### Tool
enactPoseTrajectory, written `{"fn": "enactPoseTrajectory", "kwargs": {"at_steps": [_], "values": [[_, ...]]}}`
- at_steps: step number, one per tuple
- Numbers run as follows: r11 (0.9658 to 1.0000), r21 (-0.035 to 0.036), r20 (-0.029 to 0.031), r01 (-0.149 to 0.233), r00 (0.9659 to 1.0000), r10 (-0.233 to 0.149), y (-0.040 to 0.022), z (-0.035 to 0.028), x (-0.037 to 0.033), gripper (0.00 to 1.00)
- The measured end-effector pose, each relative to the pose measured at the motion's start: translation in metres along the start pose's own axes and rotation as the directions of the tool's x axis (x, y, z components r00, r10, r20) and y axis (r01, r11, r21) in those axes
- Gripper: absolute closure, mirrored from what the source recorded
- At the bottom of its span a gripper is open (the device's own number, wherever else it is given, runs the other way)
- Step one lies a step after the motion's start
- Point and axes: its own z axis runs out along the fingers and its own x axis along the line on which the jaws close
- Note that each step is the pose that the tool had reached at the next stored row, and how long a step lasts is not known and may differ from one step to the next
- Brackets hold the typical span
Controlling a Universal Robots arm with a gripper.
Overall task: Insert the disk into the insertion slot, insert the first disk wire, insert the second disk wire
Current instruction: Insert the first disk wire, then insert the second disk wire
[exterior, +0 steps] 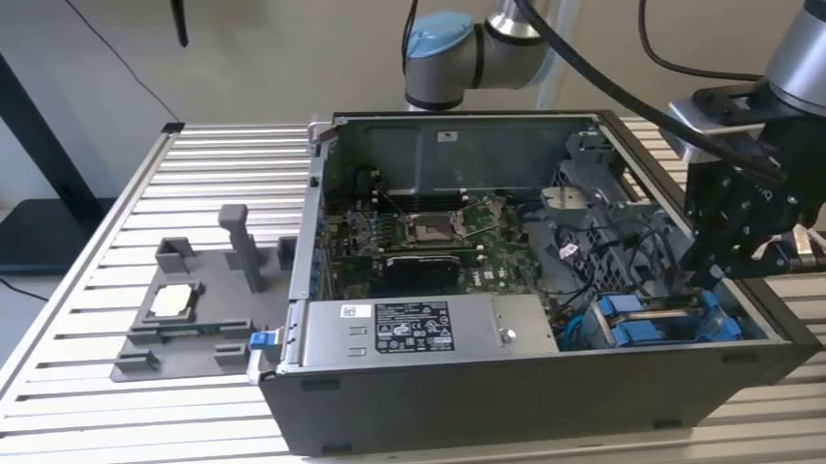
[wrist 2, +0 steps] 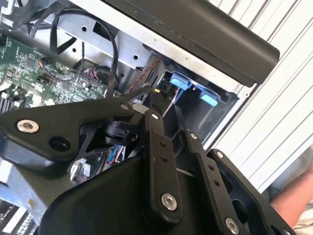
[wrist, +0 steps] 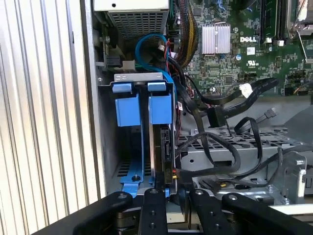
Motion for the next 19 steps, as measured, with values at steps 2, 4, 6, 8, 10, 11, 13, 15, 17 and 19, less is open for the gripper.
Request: {"fn": "enactPoseTrajectory", "kwargs": {"at_steps": [2, 4, 6, 8, 10, 11, 13, 15, 17, 19], "values": [[1.0000, 0.0000, -0.0002, 0.000, 1.0000, 0.000, -0.0002, -0.0034, -0.0002, 0.73], [1.0000, 0.0000, -0.0002, 0.000, 1.0000, 0.000, -0.0004, -0.0060, -0.0003, 0.73], [1.0000, 0.0000, -0.0003, 0.000, 1.0000, 0.000, -0.0005, -0.0068, -0.0003, 0.73], [1.0000, 0.0000, -0.0002, 0.000, 1.0000, 0.000, -0.0005, -0.0069, -0.0003, 0.73], [1.0000, 0.0001, -0.0004, 0.000, 1.0000, 0.000, -0.0005, -0.0071, -0.0003, 0.73], [1.0000, 0.0000, -0.0004, 0.000, 1.0000, 0.000, -0.0005, -0.0071, -0.0004, 0.73], [1.0000, -0.0006, -0.0010, 0.000, 1.0000, 0.000, -0.0005, -0.0087, -0.0004, 0.73], [1.0000, -0.0011, -0.0007, -0.001, 1.0000, 0.001, 0.0002, -0.0102, -0.0005, 0.73], [1.0000, -0.0013, -0.0006, -0.003, 1.0000, 0.003, 0.0017, -0.0118, -0.0011, 0.73], [1.0000, -0.0013, -0.0007, -0.004, 1.0000, 0.004, 0.0036, -0.0138, -0.0023, 0.73]]}}
